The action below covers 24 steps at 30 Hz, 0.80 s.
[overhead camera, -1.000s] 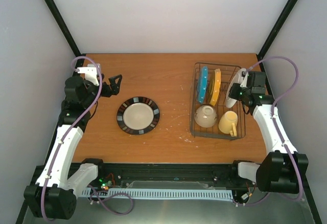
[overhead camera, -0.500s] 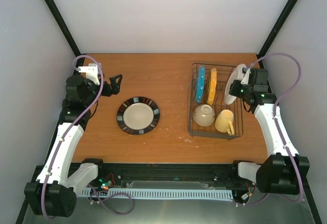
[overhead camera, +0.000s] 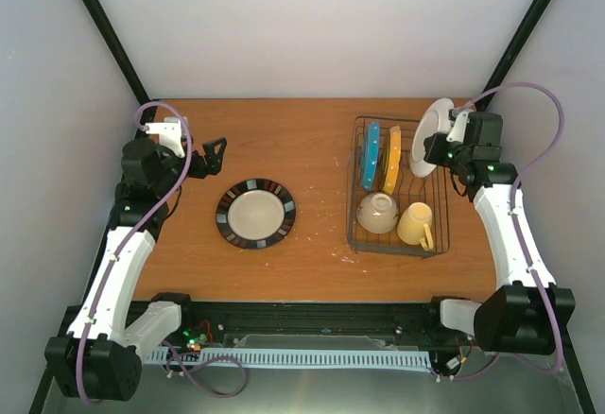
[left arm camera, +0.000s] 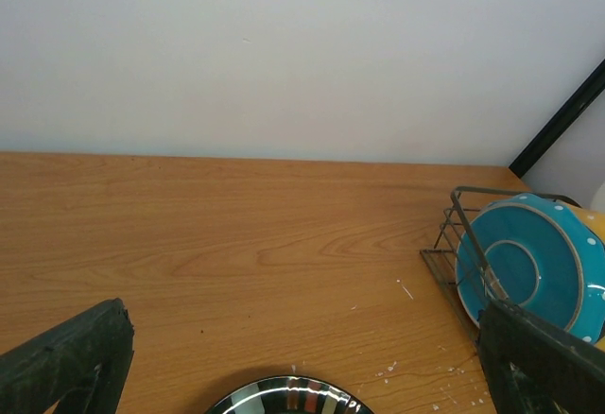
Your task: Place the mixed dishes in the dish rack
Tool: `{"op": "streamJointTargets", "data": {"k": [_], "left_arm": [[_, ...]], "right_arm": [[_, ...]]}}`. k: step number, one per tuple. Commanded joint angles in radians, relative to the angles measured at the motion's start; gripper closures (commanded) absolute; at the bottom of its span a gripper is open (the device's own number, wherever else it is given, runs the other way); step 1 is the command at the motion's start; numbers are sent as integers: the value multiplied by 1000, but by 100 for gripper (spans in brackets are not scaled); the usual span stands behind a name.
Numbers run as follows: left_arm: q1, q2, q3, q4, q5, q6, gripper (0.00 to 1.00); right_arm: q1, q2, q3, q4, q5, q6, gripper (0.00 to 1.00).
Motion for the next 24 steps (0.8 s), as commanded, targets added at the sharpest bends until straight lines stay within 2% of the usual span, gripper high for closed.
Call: {"op": "streamJointTargets", "data": {"k": [1,13,24], "left_arm": [[3,-3,43,6,3,21,0],[3,3,43,-11,-3,45,0],[4,17,47,-41,-21,80,0]], "right_arm": [[3,9,4,115,-53,-19,97],[8,75,-23,106,-39,-33,97],[81,162,-41,92,56,-55,97]]}}
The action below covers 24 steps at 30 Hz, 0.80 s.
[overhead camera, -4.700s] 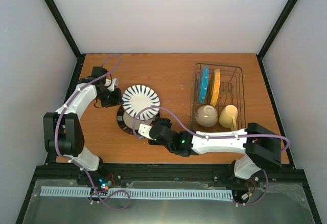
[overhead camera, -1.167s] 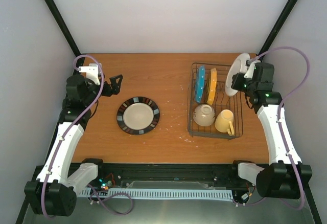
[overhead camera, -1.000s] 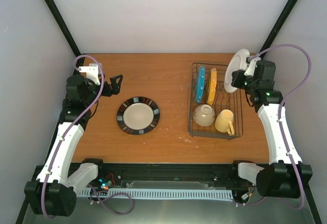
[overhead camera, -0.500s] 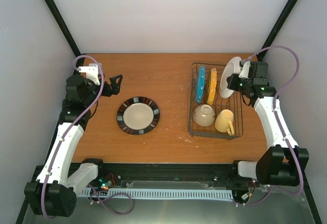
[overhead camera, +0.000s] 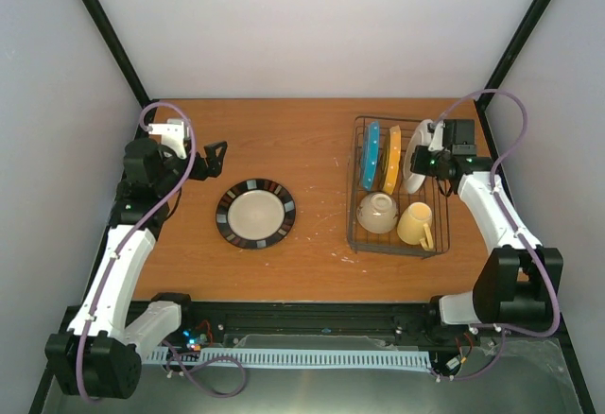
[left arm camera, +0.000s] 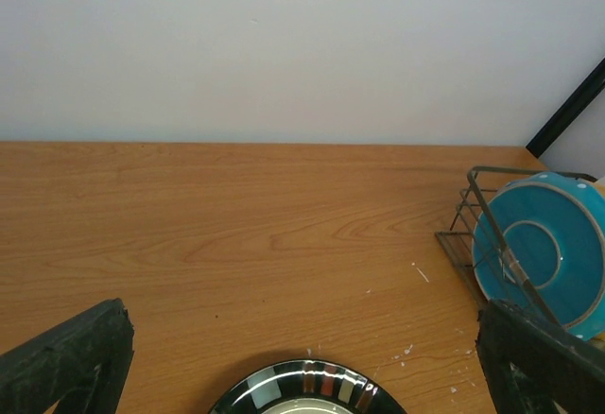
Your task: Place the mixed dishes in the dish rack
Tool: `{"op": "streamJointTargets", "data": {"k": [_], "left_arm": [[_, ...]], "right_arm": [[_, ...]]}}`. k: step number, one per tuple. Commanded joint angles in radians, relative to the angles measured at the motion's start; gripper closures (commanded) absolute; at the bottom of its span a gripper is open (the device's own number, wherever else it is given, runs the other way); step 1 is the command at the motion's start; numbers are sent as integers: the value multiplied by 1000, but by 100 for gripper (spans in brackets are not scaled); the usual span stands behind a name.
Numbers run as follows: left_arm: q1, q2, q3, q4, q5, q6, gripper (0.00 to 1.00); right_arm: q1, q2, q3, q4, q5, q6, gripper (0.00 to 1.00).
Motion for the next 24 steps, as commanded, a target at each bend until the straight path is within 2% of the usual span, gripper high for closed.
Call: {"op": "streamJointTargets", "data": {"k": [1,9,13,16,20,24], "left_arm": [[4,11,48,-20,-13,43,0],[3,72,74,-88,-17,46,0],[4,127,90,-162,-175,-3,0],[7,190,109,-214,-206,-21,0],[32,247,122,-247,-158,-53,0],[119,280,108,-247,-21,-79,0]], "right_arm": [[31,20,6,87,13,-21,97],[59,91,2,73,20,-27,97],[73,123,2,69,2,-29,93],[83,142,2,72,-6,-25,91],[88,145,4,80,-12,-13,80],[88,135,2,89,-30,-4,60]]}}
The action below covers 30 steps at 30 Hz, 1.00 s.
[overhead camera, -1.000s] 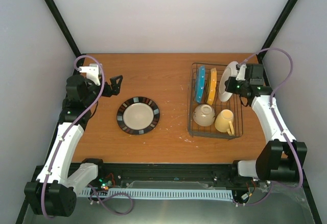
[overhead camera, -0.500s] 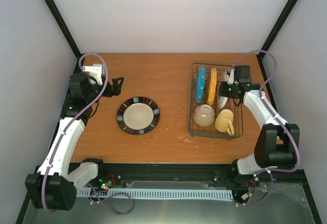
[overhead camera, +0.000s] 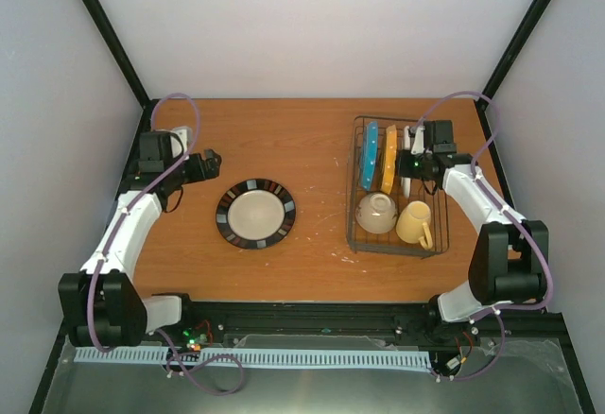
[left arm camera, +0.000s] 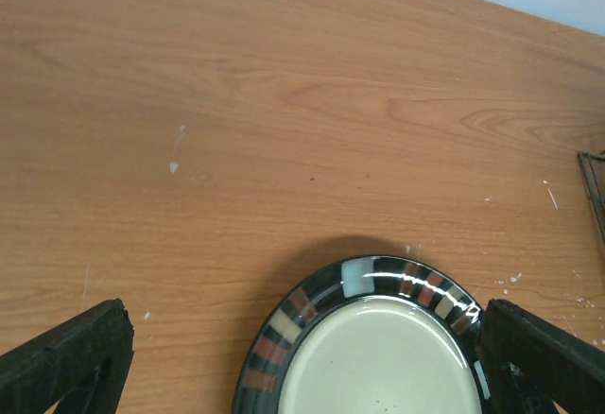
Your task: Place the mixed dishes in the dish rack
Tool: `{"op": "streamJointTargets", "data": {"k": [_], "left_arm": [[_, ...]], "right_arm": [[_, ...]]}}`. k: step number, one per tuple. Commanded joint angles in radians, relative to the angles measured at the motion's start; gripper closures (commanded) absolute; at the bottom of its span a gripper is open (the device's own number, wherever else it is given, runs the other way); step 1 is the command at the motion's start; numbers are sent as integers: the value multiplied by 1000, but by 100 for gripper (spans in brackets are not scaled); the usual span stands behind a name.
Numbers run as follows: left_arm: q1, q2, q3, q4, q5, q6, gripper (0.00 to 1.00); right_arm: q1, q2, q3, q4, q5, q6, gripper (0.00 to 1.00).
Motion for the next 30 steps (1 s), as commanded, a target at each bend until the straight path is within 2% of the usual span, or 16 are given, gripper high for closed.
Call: {"op": "streamJointTargets", "data": {"k": [1,9,15,17,20,22,24,30], "left_arm": [[85,23,32,-31,126,-45,0],[104,100,25,-72,168,-53,0],[114,180,-1,-95,222,-44,2],[118,211,-1,-106,239,-34,10],[120,250,-7,-114,248,-25,30],[121,285,-7,-124,259,-13,38],[121,323,-2,-139,274,2,39],[121,395,-15,-141,298,33,35]], "right_arm": [[12,-9,8,40,-67,18,58],[12,-76,23,26,-15,31,47],[12,-229,40,-2,127,68,38],[12,-285,41,-12,190,85,35],[10,-363,35,-6,256,110,29],[10,-387,44,-14,262,114,28],[10,-385,63,-32,249,108,28],[10,-374,69,-21,190,106,28]]}}
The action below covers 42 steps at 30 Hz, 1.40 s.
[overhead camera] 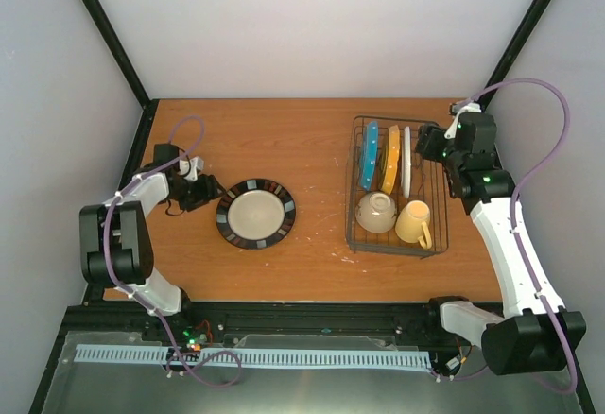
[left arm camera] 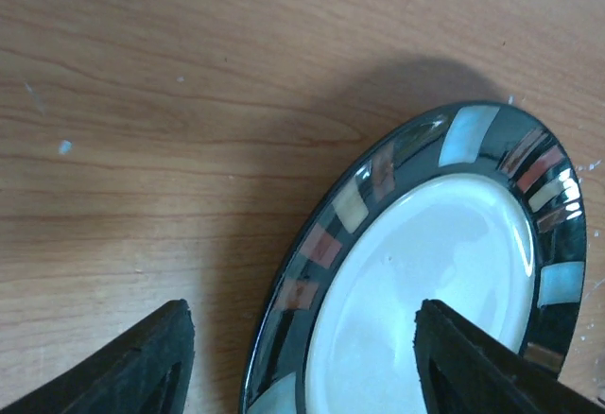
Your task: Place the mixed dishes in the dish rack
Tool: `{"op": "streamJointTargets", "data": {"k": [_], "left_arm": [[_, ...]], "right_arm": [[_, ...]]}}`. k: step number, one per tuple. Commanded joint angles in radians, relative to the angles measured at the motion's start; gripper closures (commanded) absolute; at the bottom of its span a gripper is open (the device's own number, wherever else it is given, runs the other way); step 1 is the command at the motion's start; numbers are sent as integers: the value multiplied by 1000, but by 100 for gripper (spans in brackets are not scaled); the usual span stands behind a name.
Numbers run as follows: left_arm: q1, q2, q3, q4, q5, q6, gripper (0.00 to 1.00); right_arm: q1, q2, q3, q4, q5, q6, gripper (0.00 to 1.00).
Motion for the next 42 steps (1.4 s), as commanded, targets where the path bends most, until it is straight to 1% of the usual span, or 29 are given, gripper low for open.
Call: {"op": "streamJointTargets", "data": {"k": [1,4,7,10,13,16,19,22,25,27,28,29,31,32,34,35,37,38,39,41,42], "left_arm": [[6,49,-7,-16,55,50,37],[6,92,-16,-2,111,63,44],[6,127,-20,1,116,72,52],[5,151,-17,5,158,80,57],[6,171,-14,5,184,90,66],[6,187,-15,10,205,97,80],[6,200,-16,11,222,102,98],[5,194,-18,11,235,102,99],[4,163,-8,11,262,93,99],[1,116,7,7,287,76,99],[-3,91,24,-1,296,64,99],[-9,66,46,-15,302,51,99],[-17,3,111,-33,299,-11,100],[-19,-20,138,-39,306,-44,100],[-23,-48,208,-69,320,-99,99],[-28,-56,243,-92,322,-109,99],[-43,-71,302,-142,315,-124,99],[-49,-79,326,-156,308,-129,99],[-55,-88,348,-170,302,-135,99],[-60,-101,379,-192,294,-151,99],[-63,-107,392,-200,289,-159,99]], "right_arm": [[3,16,16,-2,-33,10,28],[3,28,20,6,-55,7,28],[3,34,26,8,-65,-1,28],[3,39,29,10,-68,-10,28],[3,46,31,13,-76,-13,28],[3,53,27,15,-87,-15,28],[3,54,25,17,-95,-16,28],[3,55,22,21,-106,-19,28],[6,49,18,39,-158,-27,30],[26,22,-12,112,-212,-52,33],[58,4,-38,155,-219,-77,34],[110,-16,-60,196,-193,-120,37],[275,-48,-101,266,-117,-239,51],[367,-59,-128,302,-53,-310,53],[562,-63,-172,358,101,-455,40],[651,-50,-183,367,175,-509,36],[788,3,-197,367,309,-598,29],[871,41,-210,382,375,-640,28],[923,71,-227,400,435,-688,28],[1014,127,-258,465,554,-775,27],[1043,152,-273,501,587,-806,27]]}}
